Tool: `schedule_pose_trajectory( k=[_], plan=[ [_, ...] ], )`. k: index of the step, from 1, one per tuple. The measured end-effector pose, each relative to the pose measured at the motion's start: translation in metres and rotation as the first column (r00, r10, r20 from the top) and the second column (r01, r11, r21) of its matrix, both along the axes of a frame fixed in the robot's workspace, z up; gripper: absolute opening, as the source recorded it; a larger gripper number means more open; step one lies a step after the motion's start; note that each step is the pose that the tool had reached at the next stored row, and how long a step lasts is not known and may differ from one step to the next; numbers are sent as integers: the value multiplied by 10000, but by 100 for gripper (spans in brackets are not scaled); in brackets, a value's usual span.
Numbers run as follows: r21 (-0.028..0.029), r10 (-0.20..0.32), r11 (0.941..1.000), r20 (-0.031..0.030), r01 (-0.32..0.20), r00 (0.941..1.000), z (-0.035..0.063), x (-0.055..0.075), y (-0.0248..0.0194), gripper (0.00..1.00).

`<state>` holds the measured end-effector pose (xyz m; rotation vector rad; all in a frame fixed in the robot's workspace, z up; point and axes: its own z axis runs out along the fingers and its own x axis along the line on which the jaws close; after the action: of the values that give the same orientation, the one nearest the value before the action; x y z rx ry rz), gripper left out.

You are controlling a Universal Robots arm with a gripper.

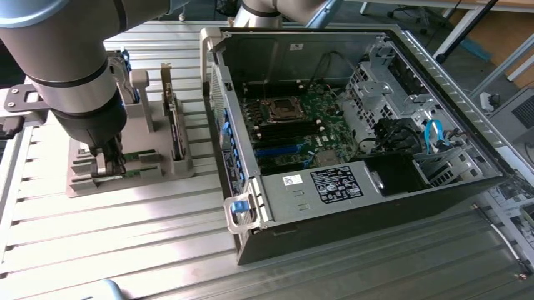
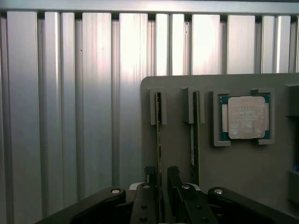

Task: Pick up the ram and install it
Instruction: 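Pick up the ram and move it above insertion slot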

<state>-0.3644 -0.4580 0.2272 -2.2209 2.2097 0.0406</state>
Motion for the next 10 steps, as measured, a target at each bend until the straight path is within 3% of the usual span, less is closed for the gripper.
schedule_pose_trajectory(
  k=[10],
  plan=[
    [0,-1,10000,0,1,10000,0,67,0,24]
  ],
)
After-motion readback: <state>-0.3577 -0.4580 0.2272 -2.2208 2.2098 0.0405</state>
